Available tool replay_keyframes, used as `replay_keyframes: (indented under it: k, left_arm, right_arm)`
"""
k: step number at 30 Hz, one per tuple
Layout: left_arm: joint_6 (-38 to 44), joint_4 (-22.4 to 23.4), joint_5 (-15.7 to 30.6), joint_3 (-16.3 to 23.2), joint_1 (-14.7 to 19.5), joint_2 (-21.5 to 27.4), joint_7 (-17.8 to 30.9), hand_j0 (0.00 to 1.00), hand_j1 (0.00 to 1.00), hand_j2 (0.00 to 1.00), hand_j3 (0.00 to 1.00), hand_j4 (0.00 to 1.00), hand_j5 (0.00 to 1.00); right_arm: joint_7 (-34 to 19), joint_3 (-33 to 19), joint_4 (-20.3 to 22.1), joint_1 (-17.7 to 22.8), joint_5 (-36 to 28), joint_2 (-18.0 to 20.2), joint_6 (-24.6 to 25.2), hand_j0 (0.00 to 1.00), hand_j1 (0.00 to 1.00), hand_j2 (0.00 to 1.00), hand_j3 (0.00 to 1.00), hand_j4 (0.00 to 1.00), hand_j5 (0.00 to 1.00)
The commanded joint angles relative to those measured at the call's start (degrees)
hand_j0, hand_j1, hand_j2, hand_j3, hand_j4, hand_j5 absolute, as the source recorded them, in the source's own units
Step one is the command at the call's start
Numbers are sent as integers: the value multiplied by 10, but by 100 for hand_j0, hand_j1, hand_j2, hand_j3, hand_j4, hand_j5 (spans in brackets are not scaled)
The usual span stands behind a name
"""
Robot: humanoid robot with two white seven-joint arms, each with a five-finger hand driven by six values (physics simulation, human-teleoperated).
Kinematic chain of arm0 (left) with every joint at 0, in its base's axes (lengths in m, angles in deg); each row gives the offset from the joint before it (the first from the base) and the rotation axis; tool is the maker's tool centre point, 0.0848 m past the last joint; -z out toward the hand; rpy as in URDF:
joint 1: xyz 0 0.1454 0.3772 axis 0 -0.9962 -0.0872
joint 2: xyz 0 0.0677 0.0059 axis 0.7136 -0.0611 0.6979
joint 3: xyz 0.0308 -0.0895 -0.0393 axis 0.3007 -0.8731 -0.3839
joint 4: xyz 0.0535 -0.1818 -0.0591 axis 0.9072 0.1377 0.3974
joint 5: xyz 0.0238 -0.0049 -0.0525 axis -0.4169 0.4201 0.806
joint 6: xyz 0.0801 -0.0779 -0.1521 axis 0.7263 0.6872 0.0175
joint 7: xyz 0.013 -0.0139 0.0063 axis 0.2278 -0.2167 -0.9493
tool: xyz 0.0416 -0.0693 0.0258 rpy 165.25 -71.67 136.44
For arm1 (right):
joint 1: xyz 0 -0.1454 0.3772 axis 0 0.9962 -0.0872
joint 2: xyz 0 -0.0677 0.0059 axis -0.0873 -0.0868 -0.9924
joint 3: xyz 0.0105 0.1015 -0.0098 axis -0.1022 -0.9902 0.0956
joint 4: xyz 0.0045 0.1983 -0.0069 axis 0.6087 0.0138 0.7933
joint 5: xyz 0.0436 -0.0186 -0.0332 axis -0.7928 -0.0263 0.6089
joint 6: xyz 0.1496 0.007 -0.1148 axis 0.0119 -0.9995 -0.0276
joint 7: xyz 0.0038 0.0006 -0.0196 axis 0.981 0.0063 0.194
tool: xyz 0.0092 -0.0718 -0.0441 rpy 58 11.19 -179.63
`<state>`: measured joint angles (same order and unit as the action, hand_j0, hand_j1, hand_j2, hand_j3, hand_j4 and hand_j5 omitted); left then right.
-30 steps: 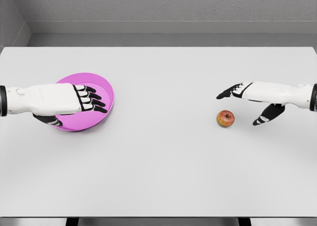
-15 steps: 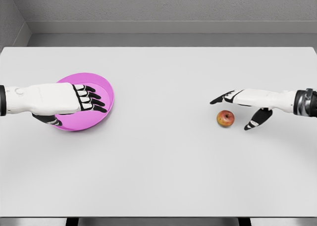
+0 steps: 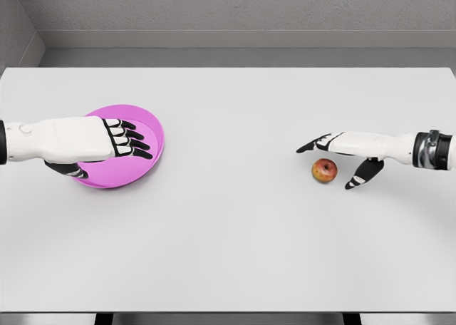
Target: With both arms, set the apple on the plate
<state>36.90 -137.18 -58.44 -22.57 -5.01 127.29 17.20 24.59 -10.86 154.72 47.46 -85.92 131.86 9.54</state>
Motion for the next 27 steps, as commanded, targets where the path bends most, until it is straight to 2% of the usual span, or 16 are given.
replay_keyframes:
  k: [1,12,20,27]
  left_arm:
    - [1,0,3,-1,0,1,0,100,100,100,100,100,100]
    - [1,0,3,-1,-1,7,-1,100,100,100,100,100,100]
    - [1,0,3,-2,-3,6,-1,100,100,100,100,100,100]
    - [1,0,3,-2,-3,6,-1,100,100,100,100,100,100]
  right_arm:
    - [0,0,0,0,-3,-4,1,100,100,100,100,100,100]
    - [0,0,-6,-1,-3,-5,2,93,93,93,93,93,93]
    - [0,0,-8,-1,-3,-6,1,82,82,82,82,82,82]
    - [0,0,-8,-1,-3,-7,2,80,80,80,80,80,80]
